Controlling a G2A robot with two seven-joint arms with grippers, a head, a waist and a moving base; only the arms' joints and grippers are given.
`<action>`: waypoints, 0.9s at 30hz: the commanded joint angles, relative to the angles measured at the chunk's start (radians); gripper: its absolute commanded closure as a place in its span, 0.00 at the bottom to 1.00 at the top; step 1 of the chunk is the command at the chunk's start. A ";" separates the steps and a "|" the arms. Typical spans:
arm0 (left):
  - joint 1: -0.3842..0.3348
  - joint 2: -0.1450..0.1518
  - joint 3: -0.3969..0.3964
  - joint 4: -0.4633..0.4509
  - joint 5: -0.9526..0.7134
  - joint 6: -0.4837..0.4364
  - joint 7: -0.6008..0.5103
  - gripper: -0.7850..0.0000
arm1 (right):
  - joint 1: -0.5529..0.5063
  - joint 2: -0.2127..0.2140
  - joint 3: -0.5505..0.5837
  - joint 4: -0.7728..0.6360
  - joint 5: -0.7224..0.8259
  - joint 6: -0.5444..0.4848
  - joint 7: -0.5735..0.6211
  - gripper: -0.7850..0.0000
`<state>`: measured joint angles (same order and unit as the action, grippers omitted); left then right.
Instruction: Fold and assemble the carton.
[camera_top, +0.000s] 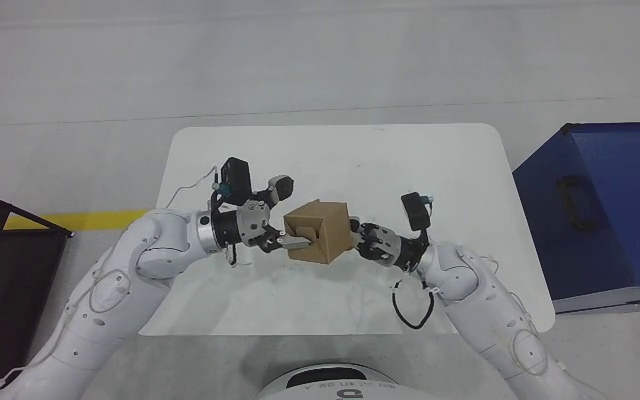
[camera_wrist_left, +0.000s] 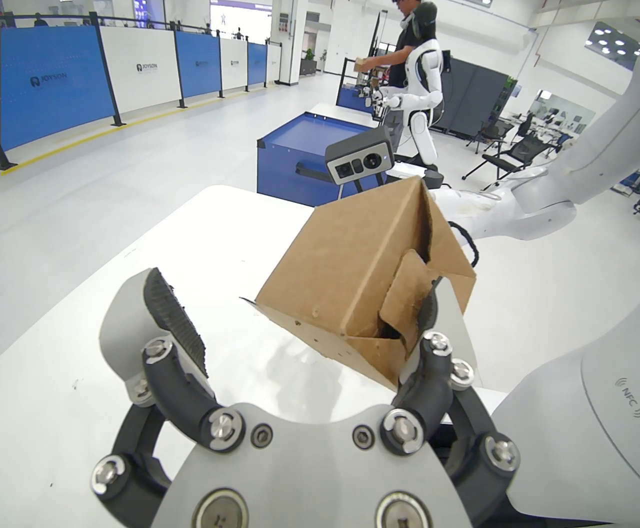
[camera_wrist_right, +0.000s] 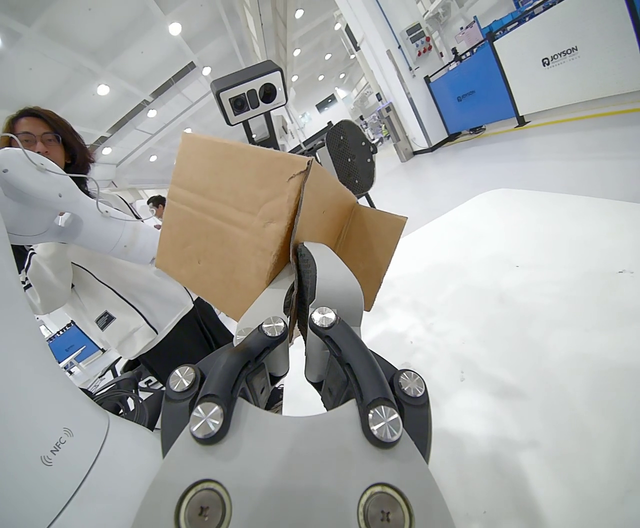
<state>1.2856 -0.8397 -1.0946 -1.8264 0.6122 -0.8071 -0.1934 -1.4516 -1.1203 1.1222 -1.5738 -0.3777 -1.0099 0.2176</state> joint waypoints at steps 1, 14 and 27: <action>0.005 0.000 -0.007 -0.002 -0.003 -0.002 -0.005 0.00 | 0.001 0.000 0.000 0.002 0.002 0.000 -0.002 1.00; 0.006 -0.007 -0.015 -0.019 -0.004 0.059 -0.082 0.00 | 0.006 0.000 -0.004 0.003 -0.017 0.011 -0.014 1.00; 0.001 -0.016 -0.009 -0.061 0.040 0.139 -0.162 0.00 | 0.011 -0.002 -0.011 0.013 -0.029 0.013 -0.024 1.00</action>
<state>1.2867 -0.8550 -1.1054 -1.8865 0.6522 -0.6679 -0.3533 -1.4406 -1.1219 1.1108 -1.5617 -0.4059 -0.9960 0.1941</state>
